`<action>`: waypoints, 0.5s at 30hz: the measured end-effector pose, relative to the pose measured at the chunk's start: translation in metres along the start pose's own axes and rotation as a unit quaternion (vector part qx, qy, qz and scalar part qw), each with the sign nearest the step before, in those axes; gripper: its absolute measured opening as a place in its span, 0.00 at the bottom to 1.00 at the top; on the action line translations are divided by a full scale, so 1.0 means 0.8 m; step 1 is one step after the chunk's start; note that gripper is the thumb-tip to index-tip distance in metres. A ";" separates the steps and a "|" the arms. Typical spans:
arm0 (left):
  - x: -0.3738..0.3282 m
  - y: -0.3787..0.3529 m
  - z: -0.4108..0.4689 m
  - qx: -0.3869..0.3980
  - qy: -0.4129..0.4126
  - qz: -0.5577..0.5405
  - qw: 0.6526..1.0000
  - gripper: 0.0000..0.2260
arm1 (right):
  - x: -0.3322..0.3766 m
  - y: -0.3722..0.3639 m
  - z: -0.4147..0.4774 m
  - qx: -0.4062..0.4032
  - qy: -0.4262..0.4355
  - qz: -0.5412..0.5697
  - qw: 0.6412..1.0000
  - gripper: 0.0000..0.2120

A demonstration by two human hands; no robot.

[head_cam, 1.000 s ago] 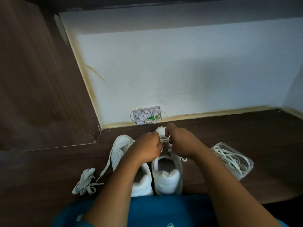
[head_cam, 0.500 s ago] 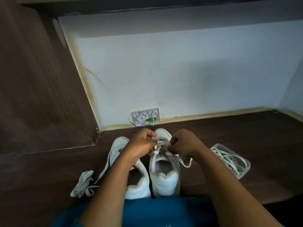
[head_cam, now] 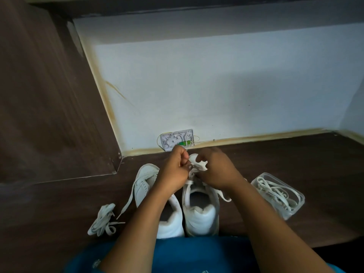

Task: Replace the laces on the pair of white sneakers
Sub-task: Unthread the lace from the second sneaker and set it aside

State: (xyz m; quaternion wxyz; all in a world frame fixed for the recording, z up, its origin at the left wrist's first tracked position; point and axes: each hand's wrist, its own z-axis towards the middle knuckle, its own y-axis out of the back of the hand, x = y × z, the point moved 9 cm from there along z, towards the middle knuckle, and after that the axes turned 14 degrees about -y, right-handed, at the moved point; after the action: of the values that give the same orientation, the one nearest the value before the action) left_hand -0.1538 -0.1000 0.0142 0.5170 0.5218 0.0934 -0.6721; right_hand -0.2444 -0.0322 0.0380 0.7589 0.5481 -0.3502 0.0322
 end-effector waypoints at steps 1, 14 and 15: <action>-0.001 0.000 0.001 -0.005 -0.002 -0.007 1.000 0.18 | -0.001 0.004 0.000 -0.008 -0.008 0.011 1.000 0.09; 0.004 0.011 -0.008 -0.082 0.098 -0.171 0.977 0.14 | 0.015 -0.011 -0.008 -0.053 -0.078 -0.074 0.993 0.10; 0.007 0.013 -0.008 -0.080 0.106 -0.164 0.978 0.14 | 0.013 -0.012 -0.007 -0.048 -0.086 -0.062 0.993 0.09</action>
State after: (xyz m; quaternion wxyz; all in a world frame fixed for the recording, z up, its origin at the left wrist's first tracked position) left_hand -0.1413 -0.1036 0.0109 0.4272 0.5248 0.2852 -0.6788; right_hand -0.2292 -0.0346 0.0354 0.7518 0.5328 -0.3804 -0.0788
